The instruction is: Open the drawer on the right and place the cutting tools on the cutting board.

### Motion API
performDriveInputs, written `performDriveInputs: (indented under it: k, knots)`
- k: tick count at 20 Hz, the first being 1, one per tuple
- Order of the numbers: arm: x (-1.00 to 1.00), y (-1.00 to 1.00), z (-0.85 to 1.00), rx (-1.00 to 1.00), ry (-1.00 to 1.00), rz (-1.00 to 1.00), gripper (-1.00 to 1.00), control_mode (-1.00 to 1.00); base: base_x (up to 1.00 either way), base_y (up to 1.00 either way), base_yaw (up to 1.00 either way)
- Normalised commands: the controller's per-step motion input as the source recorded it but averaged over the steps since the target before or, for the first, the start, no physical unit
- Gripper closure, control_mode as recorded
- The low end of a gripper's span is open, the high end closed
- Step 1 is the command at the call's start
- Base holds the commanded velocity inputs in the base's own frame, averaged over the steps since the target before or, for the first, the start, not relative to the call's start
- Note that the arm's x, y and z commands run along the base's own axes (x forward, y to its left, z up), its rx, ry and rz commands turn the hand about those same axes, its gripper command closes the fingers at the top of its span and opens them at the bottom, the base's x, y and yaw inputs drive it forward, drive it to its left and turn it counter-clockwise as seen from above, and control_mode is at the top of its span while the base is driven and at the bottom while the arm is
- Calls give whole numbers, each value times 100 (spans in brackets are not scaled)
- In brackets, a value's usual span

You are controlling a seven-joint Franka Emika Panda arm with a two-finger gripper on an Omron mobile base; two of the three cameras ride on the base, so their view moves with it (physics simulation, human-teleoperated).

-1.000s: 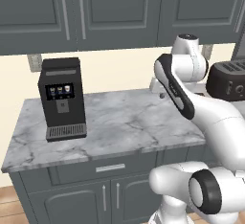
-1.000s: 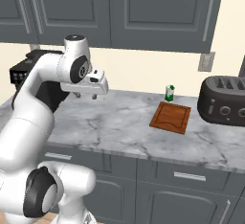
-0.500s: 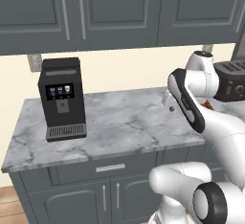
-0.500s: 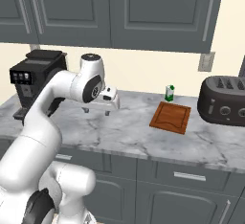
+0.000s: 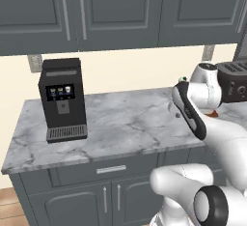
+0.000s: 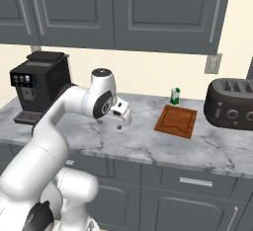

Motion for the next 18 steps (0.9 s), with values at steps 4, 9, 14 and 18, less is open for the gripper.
performDriveInputs:
  k: [4, 9, 14, 18]
  knots:
    - [25, -42, -35, 0, 0, -33, -100, -100, 0, 0, 0]
    - [26, -52, -20, 8, 0, -37, -100, -100, 0, 0, 0]
    - [18, -58, -3, 21, 0, -35, -100, -100, 0, 0, 0]
    - [1, -75, 0, 25, 1, -26, -100, -100, 0, 0, 0]
